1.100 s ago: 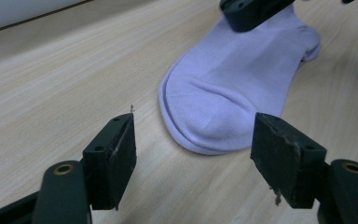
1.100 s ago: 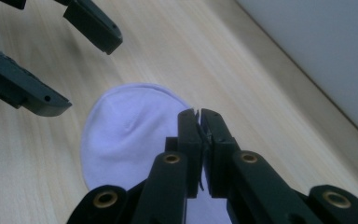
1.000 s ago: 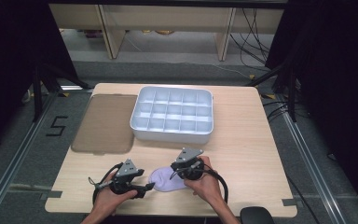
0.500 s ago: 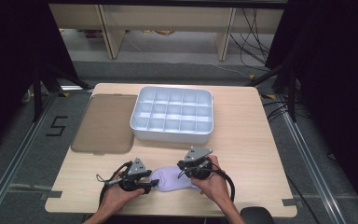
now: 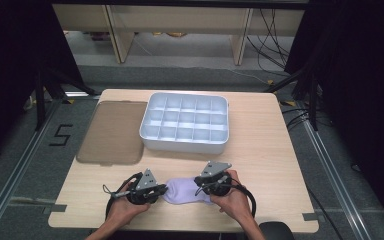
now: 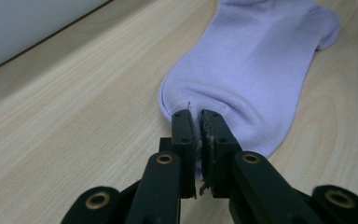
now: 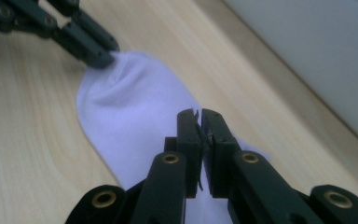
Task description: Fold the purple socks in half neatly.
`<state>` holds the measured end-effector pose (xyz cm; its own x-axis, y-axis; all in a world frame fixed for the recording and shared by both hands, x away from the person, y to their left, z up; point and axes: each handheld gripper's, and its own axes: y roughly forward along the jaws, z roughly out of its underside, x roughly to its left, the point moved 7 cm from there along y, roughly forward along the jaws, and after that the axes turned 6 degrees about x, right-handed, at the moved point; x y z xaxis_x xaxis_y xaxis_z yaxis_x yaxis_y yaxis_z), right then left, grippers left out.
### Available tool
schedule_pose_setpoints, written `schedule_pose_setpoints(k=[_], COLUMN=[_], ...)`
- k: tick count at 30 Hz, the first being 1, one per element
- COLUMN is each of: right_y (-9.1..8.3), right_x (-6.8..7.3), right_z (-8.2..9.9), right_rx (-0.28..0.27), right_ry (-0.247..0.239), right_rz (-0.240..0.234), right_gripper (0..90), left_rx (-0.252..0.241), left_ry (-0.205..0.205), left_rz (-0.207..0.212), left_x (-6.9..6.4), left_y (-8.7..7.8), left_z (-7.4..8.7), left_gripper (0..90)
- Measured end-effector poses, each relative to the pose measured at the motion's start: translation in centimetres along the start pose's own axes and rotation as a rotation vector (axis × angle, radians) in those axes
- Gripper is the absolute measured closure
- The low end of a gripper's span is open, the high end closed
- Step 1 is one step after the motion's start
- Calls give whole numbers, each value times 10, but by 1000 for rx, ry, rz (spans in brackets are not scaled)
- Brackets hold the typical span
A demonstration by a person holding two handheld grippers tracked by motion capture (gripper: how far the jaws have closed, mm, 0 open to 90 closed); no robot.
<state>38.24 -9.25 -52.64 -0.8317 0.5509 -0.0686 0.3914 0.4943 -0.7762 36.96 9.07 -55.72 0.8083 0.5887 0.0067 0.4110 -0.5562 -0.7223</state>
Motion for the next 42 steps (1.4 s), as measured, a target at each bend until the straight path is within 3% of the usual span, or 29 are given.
schedule_pose_setpoints(k=[3,4,5,6,9,10,11,12,13,14,15,17,22,26,29,32,33,34,36,37,38,40,42], right_y=[3,4,7,10,21,25,26,29,32,32,33,33,40,40,32,22,19,17,14,12,12,14,17], right_x=[4,7,9,12,24,29,32,36,37,41,46,52,67,76,70,50,44,36,24,19,16,11,12], right_z=[5,6,6,6,7,7,8,8,5,3,2,0,-7,-8,-13,-12,-9,-6,0,3,4,8,12], right_rx=[19,41,38,43,74,84,105,110,100,104,107,117,85,89,53,16,13,18,26,39,38,47,78], right_ry=[10,1,-12,-13,-61,-80,-74,-87,-114,-107,-112,-105,-146,-122,-110,-91,-70,-53,-31,-15,-25,-18,-6], right_rz=[-5,-12,-17,-19,-59,-71,-80,-79,-71,-78,-86,-102,-116,-139,-142,-93,-83,-64,-46,-44,-48,-28,-39], right_gripper=[870,871,871,871,871,871,873,878,878,878,878,879,880,876,876,878,878,879,879,879,879,879,879], left_rx=[6,0,-8,-7,-19,-10,-39,-24,-48,-24,-59,-56,-74,-72,-77,-67,-69,-58,-56,-52,-40,-63,-57], left_ry=[-11,-9,-36,-16,-34,-14,-45,-24,-31,-10,-41,-48,-22,-29,-27,-12,-40,-10,-18,12,9,-12,-5], left_rz=[19,29,41,40,48,39,51,40,46,33,52,55,73,87,89,90,95,94,96,91,91,105,104], left_x=[1,1,0,2,3,6,4,7,6,9,6,6,4,3,3,3,0,1,0,1,1,-2,-2], left_y=[-2,-3,-4,-7,-12,-15,-15,-19,-21,-27,-28,-32,-45,-49,-50,-51,-51,-52,-52,-52,-53,-50,-49], left_z=[0,-1,-1,-2,-3,-3,-4,-3,-5,-4,-7,-6,-7,-8,-8,-8,-8,-9,-9,-9,-9,-12,-13], left_gripper=[841,841,841,842,845,846,847,847,847,848,849,850,850,850,850,849,849,849,849,848,848,847,847])
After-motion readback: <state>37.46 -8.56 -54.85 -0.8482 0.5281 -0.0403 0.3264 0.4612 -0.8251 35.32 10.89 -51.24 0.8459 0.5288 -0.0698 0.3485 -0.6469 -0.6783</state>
